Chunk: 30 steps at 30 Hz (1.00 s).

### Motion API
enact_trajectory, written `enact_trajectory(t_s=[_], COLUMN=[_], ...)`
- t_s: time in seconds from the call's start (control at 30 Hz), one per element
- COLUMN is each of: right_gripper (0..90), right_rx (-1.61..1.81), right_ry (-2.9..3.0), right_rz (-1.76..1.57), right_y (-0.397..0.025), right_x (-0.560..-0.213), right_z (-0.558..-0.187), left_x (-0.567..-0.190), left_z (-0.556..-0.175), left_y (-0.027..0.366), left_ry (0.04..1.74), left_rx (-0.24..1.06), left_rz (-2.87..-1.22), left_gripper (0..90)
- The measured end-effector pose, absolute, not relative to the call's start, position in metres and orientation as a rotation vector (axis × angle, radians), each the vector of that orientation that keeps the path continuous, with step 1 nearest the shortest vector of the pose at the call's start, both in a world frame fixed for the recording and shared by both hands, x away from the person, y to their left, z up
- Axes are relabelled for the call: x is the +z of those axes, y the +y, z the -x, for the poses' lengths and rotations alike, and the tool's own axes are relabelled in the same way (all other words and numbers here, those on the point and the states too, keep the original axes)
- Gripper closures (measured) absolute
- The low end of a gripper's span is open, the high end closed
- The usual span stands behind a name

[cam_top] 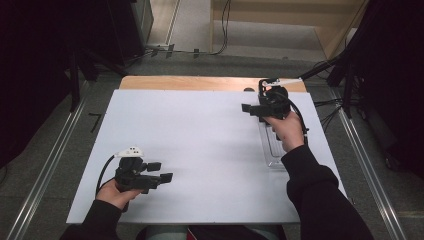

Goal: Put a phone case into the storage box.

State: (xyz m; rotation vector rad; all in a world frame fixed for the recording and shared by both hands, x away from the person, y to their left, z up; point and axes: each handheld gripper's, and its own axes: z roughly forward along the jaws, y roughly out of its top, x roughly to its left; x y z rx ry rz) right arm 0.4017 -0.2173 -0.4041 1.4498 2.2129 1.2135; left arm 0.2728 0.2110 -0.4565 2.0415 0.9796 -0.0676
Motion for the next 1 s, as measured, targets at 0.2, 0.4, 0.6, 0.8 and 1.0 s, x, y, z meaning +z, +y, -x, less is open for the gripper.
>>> enact_trajectory(t_s=[0.2,0.4,0.6,0.8,1.0], right_gripper=[22.0,22.8,25.8,26.2,26.2], right_rx=[1.291,1.278,1.301,1.332,1.353], right_ry=[2.294,2.373,2.392,2.411,2.434], right_rz=[-1.42,-1.365,-1.322,-1.309,-1.258], right_y=[-0.208,-0.2,-0.2,-0.202,-0.204], right_x=[-0.407,-0.416,-0.421,-0.424,-0.426], right_z=[-0.386,-0.37,-0.355,-0.34,-0.323], left_x=[-0.456,-0.456,-0.455,-0.454,-0.454], left_z=[-0.274,-0.276,-0.277,-0.278,-0.277], left_y=[0.213,0.214,0.215,0.213,0.209], left_ry=[0.971,0.97,0.961,0.95,0.933], left_rx=[-0.079,-0.085,-0.096,-0.1,-0.103], left_rz=[-2.049,-2.052,-2.048,-2.047,-2.058], left_gripper=[28.8,28.9,28.8,28.8,28.8])
